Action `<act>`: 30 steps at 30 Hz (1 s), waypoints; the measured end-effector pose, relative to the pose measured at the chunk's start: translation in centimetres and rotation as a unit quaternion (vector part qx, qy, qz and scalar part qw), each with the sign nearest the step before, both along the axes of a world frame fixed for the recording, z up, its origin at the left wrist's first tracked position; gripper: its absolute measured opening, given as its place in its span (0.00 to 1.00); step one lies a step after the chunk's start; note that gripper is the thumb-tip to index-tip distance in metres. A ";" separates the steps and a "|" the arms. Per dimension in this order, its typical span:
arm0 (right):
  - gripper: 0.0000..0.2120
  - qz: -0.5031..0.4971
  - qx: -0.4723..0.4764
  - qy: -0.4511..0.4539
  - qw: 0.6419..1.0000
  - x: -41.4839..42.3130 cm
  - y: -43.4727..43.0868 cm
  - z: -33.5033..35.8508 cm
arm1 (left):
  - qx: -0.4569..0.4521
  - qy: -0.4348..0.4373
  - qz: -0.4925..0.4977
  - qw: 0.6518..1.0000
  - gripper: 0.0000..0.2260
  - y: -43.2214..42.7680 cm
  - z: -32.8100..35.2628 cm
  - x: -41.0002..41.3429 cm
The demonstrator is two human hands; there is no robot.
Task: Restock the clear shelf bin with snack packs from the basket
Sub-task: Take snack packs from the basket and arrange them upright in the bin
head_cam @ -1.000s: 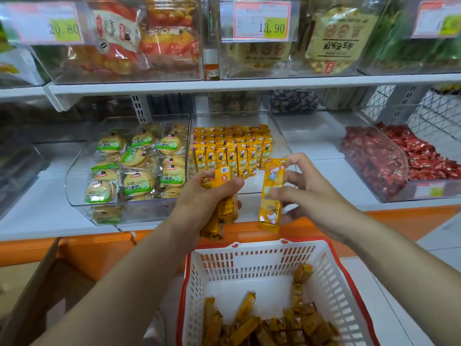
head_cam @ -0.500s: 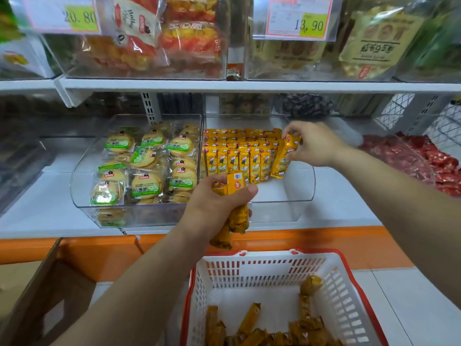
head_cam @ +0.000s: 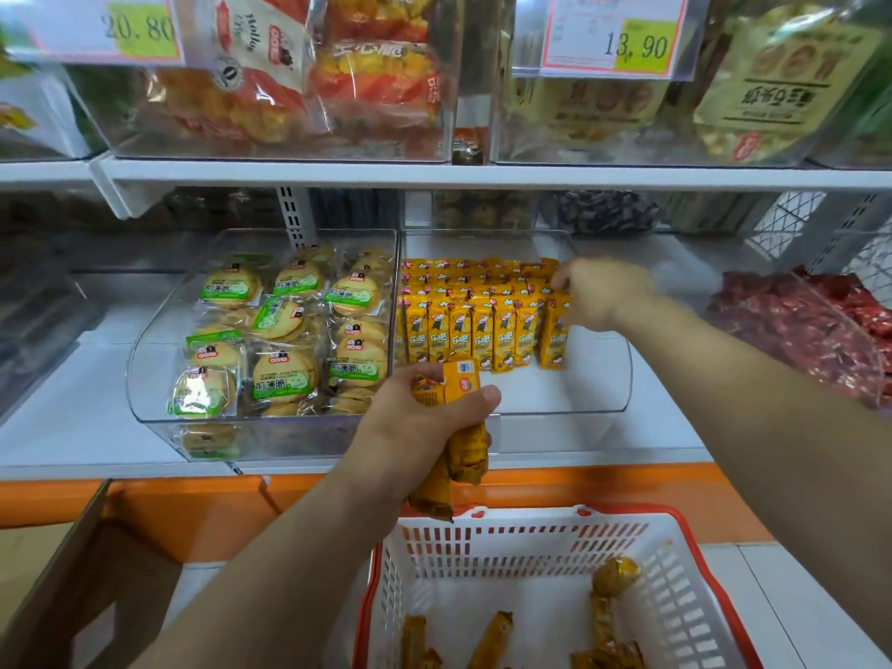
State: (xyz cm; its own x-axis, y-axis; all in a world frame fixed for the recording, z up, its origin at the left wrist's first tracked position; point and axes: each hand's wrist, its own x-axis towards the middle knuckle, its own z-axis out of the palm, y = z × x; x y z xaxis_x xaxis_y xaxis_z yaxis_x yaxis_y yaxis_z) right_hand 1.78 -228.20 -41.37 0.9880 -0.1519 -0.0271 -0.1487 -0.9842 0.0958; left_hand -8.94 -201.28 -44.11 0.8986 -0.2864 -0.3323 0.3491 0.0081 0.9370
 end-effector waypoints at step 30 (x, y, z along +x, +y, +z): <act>0.17 -0.007 0.712 -0.015 0.702 -17.6 4.3 -1.6 | 0.014 -0.070 -0.107 0.992 0.18 -3.0 -0.4 -2.4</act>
